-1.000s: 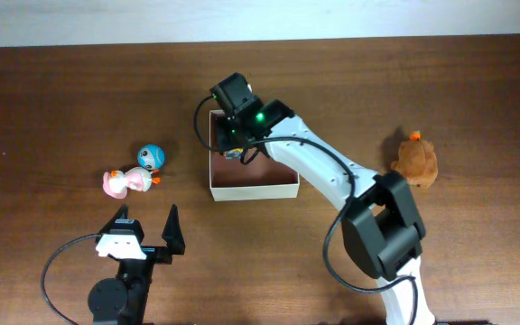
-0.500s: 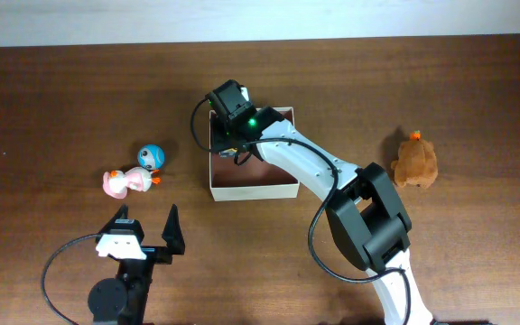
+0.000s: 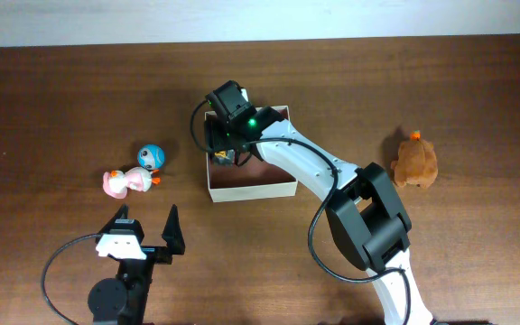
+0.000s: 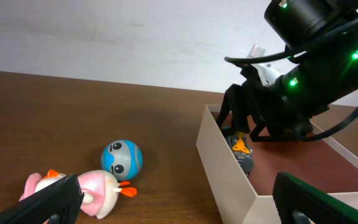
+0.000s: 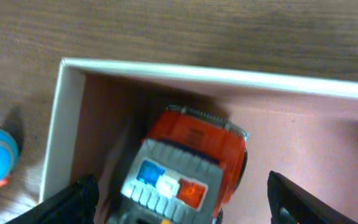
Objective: Pack container
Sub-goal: 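Lower the truck into the box with the right gripper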
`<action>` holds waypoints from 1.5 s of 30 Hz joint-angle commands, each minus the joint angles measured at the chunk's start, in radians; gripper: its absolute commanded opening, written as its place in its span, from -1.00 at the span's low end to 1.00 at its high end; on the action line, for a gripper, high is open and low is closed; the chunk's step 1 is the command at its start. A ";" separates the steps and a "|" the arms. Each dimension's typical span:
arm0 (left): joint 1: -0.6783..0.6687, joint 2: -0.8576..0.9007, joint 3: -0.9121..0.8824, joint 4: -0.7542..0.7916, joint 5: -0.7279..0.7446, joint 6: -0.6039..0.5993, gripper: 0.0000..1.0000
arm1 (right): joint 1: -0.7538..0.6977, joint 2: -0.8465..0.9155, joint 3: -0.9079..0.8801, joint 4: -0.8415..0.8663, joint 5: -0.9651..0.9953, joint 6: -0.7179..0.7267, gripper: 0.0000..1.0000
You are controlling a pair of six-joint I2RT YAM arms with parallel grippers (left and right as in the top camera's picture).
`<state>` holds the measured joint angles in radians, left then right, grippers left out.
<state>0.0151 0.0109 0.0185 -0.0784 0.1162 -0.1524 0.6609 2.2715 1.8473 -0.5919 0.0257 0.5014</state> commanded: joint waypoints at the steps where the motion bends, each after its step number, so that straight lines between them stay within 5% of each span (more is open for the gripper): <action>1: -0.004 -0.006 -0.007 0.002 -0.005 0.016 0.99 | 0.006 -0.007 0.038 -0.037 -0.018 -0.047 0.62; 9: -0.004 -0.006 -0.007 0.002 -0.005 0.016 0.99 | 0.000 -0.064 0.208 -0.214 -0.011 -0.122 0.69; 16: -0.004 -0.006 -0.007 0.002 -0.005 0.016 0.99 | -0.035 -0.061 0.242 -0.365 0.048 -0.092 0.15; 19: -0.004 -0.006 -0.007 0.002 -0.005 0.016 0.99 | -0.048 -0.057 0.217 -0.392 0.069 -0.066 0.08; 45: -0.004 -0.006 -0.007 0.002 -0.005 0.016 0.99 | -0.051 -0.016 -0.014 -0.076 -0.023 -0.053 0.09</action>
<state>0.0151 0.0109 0.0185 -0.0784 0.1162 -0.1524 0.6067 2.2330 1.8431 -0.6888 0.0448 0.4641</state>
